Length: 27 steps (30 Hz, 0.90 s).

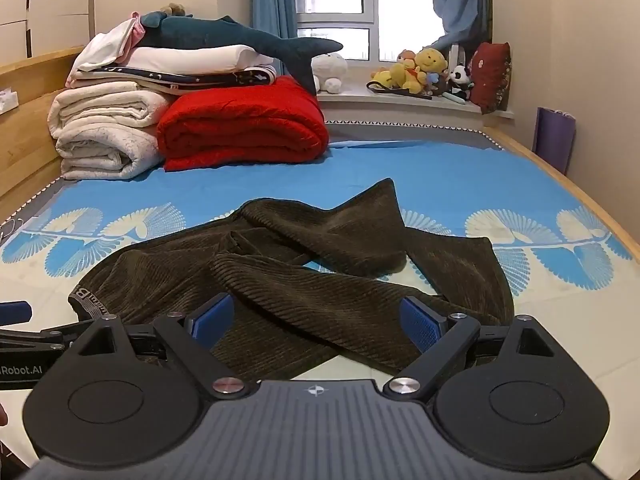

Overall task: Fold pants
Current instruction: 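Move both grippers toward the crumpled brown corduroy pants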

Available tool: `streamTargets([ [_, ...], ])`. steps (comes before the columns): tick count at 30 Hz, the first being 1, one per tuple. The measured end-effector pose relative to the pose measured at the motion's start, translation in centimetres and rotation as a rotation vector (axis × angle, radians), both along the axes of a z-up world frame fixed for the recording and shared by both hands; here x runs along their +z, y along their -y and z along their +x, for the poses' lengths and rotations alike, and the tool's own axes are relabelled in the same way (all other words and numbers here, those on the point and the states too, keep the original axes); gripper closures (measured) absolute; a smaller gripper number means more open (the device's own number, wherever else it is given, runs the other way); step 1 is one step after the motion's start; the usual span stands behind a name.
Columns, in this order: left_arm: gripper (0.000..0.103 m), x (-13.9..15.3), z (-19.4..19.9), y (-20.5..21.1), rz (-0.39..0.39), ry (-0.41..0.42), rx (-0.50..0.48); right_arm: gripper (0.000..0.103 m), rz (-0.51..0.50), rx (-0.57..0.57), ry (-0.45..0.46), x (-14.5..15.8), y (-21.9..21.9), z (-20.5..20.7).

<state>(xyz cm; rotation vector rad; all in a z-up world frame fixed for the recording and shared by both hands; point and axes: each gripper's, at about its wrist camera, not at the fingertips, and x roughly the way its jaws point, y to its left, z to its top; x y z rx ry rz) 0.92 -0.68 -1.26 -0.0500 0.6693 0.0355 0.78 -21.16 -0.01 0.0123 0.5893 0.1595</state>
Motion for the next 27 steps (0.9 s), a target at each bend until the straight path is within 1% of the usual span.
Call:
streamTargets([
  [2, 0.001, 0.0, 0.0, 0.0, 0.0, -0.002, 0.001, 0.012, -0.002, -0.001, -0.012, 0.1, -0.2, 0.1],
  [5, 0.001, 0.1, 0.0, -0.1, -0.001, 0.001, 0.001, 0.012, -0.001, -0.001, 0.004, -0.1, -0.1, 0.0],
  [18, 0.001, 0.3, 0.0, -0.2, -0.007, 0.001, 0.001, 0.012, 0.0, 0.001, 0.003, 0.0, -0.5, 0.1],
  [24, 0.001, 0.4, 0.0, -0.3, -0.004, 0.005, 0.002, 0.012, -0.002, 0.001, 0.003, 0.5, -1.0, -0.1],
  [25, 0.003, 0.4, 0.0, -0.4, -0.006, 0.009, 0.0, 0.012, -0.001, 0.0, 0.003, -0.2, -1.1, 0.2],
  [26, 0.013, 0.6, 0.0, -0.7, -0.02, 0.01, 0.001, 0.012, 0.001, -0.002, 0.006, -0.1, -1.0, 0.2],
  [27, 0.03, 0.9, 0.2, -1.4, -0.054, -0.004, -0.003, 0.013, 0.009, -0.012, 0.013, -0.1, -0.8, 0.2],
])
